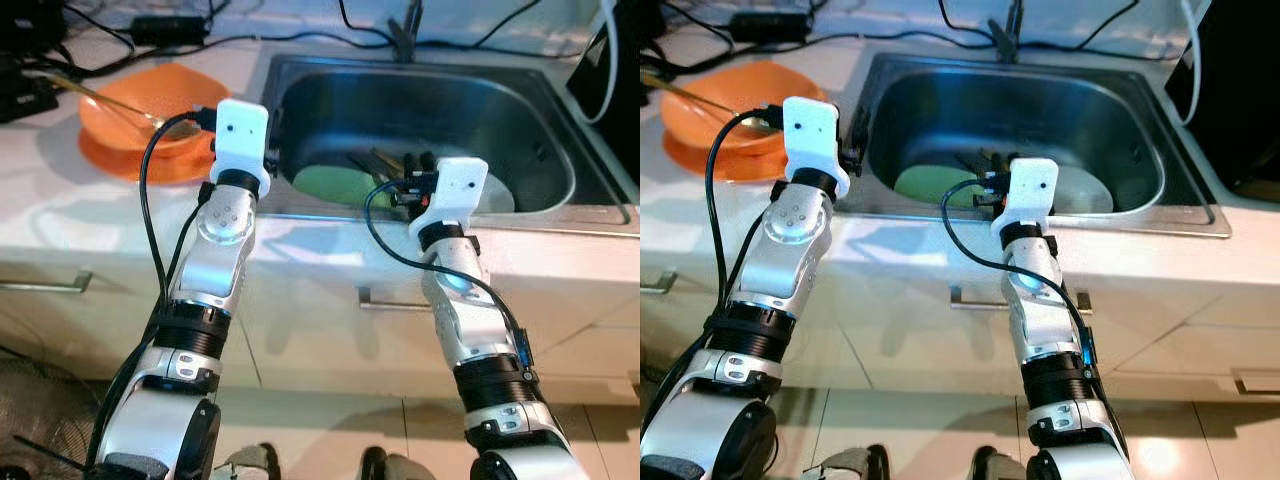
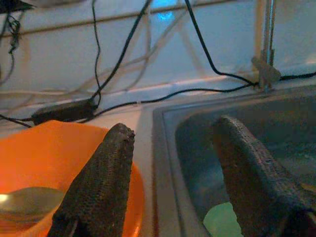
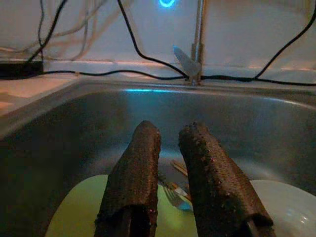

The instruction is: Kitchen organization

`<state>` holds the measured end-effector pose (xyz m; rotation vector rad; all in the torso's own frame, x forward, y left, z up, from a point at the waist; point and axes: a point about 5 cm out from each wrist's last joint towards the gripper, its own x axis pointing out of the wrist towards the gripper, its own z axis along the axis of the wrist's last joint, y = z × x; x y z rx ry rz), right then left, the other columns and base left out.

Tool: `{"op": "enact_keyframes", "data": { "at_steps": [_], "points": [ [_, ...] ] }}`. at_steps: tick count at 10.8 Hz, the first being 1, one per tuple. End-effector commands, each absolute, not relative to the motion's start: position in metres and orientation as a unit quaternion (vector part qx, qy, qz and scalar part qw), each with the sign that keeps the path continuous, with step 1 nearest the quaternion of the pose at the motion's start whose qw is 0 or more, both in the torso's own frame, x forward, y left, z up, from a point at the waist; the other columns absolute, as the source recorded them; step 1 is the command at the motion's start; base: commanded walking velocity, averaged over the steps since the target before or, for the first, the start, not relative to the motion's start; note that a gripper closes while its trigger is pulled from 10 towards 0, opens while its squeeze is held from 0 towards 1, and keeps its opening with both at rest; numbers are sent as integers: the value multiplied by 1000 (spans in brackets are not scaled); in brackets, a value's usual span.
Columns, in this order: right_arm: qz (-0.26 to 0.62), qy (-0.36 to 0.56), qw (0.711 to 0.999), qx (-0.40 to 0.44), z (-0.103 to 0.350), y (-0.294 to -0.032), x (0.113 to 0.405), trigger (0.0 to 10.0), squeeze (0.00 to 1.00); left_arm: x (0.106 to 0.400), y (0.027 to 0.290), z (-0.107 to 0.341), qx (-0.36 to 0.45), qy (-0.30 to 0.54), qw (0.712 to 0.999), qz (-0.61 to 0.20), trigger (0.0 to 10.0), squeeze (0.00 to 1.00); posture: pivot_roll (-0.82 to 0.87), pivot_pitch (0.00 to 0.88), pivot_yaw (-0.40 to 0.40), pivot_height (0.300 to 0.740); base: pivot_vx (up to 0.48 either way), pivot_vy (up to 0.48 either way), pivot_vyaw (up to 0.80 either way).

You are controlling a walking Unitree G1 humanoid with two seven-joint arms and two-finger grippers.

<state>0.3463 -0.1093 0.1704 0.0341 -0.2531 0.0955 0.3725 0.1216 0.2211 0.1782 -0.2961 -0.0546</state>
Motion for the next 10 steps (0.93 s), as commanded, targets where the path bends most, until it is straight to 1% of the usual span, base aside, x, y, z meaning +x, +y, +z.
{"op": "enact_keyframes", "data": {
  "at_steps": [1, 10],
  "points": [
    [45, -122, 991, 22, 171, -111, 347, 10000, 0, 371, 120, 226, 86, -161, 983, -28, 10000, 0, 86, 100, -31, 740, 0, 0, 0],
    [47, -119, 992, 22, 170, -110, 347, 10000, 0, 366, 115, 228, 87, -178, 979, -46, 10000, 0, 84, 103, -32, 740, 0, 0, 0]
  ]
}}
